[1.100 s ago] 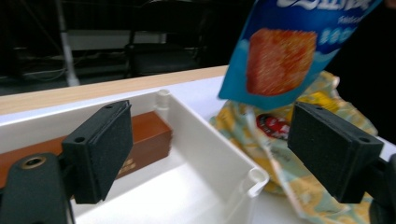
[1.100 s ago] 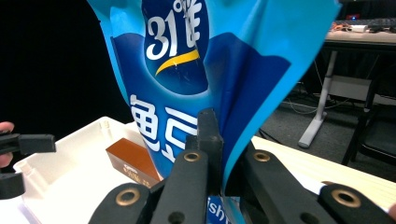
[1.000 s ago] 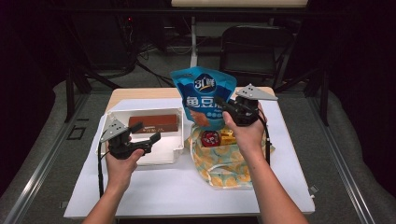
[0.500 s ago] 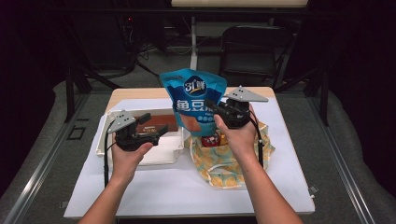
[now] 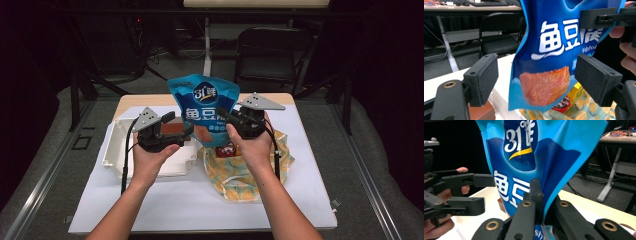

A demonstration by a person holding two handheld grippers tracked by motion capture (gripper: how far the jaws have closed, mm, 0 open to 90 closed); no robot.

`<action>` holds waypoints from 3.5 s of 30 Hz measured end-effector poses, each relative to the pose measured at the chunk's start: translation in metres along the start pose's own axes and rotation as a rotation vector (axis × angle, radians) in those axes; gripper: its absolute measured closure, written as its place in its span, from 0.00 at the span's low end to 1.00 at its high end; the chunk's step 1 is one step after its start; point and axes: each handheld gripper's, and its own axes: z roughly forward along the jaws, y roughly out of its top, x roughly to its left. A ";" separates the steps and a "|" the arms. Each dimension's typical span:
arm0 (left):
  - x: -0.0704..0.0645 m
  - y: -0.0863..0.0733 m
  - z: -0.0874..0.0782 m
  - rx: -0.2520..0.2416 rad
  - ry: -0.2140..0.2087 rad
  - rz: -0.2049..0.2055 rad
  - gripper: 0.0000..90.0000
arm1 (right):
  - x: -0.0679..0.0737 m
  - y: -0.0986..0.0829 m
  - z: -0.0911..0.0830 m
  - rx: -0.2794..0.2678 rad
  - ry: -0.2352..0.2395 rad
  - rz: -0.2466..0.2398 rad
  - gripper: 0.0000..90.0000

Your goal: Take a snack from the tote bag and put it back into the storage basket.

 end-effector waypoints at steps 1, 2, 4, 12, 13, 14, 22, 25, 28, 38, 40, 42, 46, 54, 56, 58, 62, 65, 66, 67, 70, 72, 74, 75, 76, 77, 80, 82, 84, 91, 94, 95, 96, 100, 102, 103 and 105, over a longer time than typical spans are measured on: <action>-0.001 0.001 0.001 0.008 0.002 0.004 0.23 | 0.001 0.000 0.000 0.000 0.005 -0.002 1.00; -0.002 0.001 0.003 0.005 0.003 0.007 0.23 | 0.002 0.001 0.000 -0.002 0.009 0.001 1.00; -0.003 0.002 0.004 0.006 0.002 0.004 0.23 | 0.004 0.001 -0.001 -0.001 0.016 -0.002 1.00; -0.003 0.005 0.004 0.003 -0.001 -0.016 0.33 | 0.019 0.000 0.002 0.001 0.048 -0.016 1.00; -0.002 0.005 0.002 0.002 -0.002 -0.028 0.36 | 0.020 0.000 0.002 0.000 0.049 -0.015 1.00; 0.000 0.004 0.001 -0.004 -0.002 -0.033 0.39 | 0.021 -0.001 0.003 -0.003 0.048 -0.009 1.00; 0.008 0.006 -0.012 -0.055 -0.022 -0.081 0.50 | 0.024 -0.002 0.008 -0.004 0.073 0.013 1.00; 0.006 0.010 -0.016 -0.098 -0.039 -0.080 0.53 | 0.029 -0.002 0.011 0.006 0.097 0.001 1.00; 0.002 0.013 -0.016 -0.084 0.002 -0.060 0.54 | 0.041 -0.004 0.016 0.039 0.077 -0.070 1.00; 0.008 0.015 -0.024 -0.102 -0.022 -0.117 0.99 | 0.046 -0.007 0.020 0.013 0.076 -0.058 0.96; 0.011 0.016 -0.027 -0.112 -0.034 -0.128 1.00 | 0.048 -0.007 0.020 0.009 0.070 -0.066 0.92; 0.014 0.016 -0.029 -0.114 -0.034 -0.138 1.00 | 0.048 -0.007 0.020 -0.005 0.070 -0.051 0.82; 0.024 0.013 -0.036 -0.122 -0.014 -0.157 1.00 | 0.045 -0.007 0.017 -0.005 0.068 -0.047 0.69; 0.041 0.009 -0.053 -0.140 0.018 -0.185 1.00 | 0.033 -0.021 0.011 0.022 0.046 -0.041 0.49; 0.045 0.008 -0.057 -0.146 0.030 -0.191 1.00 | 0.028 -0.025 0.009 0.026 0.043 -0.033 0.48; 0.050 0.006 -0.061 -0.150 0.037 -0.199 1.00 | 0.023 -0.029 0.006 0.031 0.038 -0.029 0.46; 0.060 0.002 -0.066 -0.155 0.043 -0.221 1.00 | 0.014 -0.039 -0.001 0.049 0.008 -0.030 0.43; 0.067 -0.003 -0.069 -0.165 0.036 -0.236 1.00 | 0.007 -0.045 -0.006 0.053 -0.007 -0.010 0.43; 0.070 -0.005 -0.071 -0.163 0.043 -0.241 1.00 | 0.006 -0.047 -0.008 0.056 -0.010 -0.008 0.43; 0.072 -0.007 -0.071 -0.159 0.045 -0.241 1.00 | 0.004 -0.050 -0.010 0.058 -0.017 -0.002 0.43; 0.078 -0.011 -0.074 -0.156 0.052 -0.248 1.00 | 0.001 -0.057 -0.016 0.063 -0.027 0.006 0.43; 0.082 -0.014 -0.075 -0.158 0.057 -0.249 1.00 | -0.001 -0.063 -0.019 0.070 -0.032 0.007 0.42; 0.087 -0.017 -0.077 -0.159 0.058 -0.254 1.00 | -0.003 -0.069 -0.023 0.074 -0.044 0.008 0.42; 0.090 -0.018 -0.077 -0.161 0.059 -0.256 1.00 | -0.004 -0.071 -0.025 0.076 -0.046 0.008 0.42; 0.094 -0.020 -0.078 -0.161 0.060 -0.259 1.00 | -0.005 -0.073 -0.027 0.078 -0.051 0.009 0.42; 0.097 -0.022 -0.079 -0.163 0.061 -0.261 1.00 | -0.007 -0.076 -0.029 0.077 -0.055 0.016 0.42; 0.106 -0.026 -0.081 -0.165 0.080 -0.262 1.00 | -0.014 -0.085 -0.035 0.085 -0.072 0.036 0.42; 0.111 -0.029 -0.082 -0.163 0.091 -0.265 1.00 | -0.018 -0.090 -0.039 0.088 -0.078 0.052 0.42; 0.115 -0.032 -0.083 -0.159 0.100 -0.266 1.00 | -0.021 -0.094 -0.042 0.092 -0.083 0.055 0.42; 0.129 -0.041 -0.083 -0.161 0.131 -0.271 1.00 | -0.023 -0.102 -0.048 0.100 -0.103 0.052 0.42; 0.135 -0.044 -0.082 -0.163 0.141 -0.273 1.00 | -0.023 -0.105 -0.050 0.098 -0.103 0.058 0.42; 0.136 -0.045 -0.081 -0.164 0.141 -0.274 1.00 | -0.023 -0.106 -0.050 0.099 -0.107 0.059 0.42; 0.138 -0.046 -0.081 -0.165 0.145 -0.274 1.00 | -0.024 -0.107 -0.050 0.099 -0.108 0.061 0.42; 0.145 -0.050 -0.081 -0.163 0.139 -0.277 1.00 | -0.027 -0.111 -0.051 0.106 -0.117 0.074 0.43; 0.146 -0.052 -0.081 -0.161 0.138 -0.277 1.00 | -0.027 -0.113 -0.050 0.107 -0.121 0.080 0.43; 0.147 -0.053 -0.080 -0.156 0.144 -0.274 1.00 | -0.027 -0.114 -0.051 0.108 -0.121 0.081 0.43; 0.149 -0.054 -0.080 -0.148 0.149 -0.271 1.00 | -0.028 -0.114 -0.051 0.112 -0.122 0.078 0.43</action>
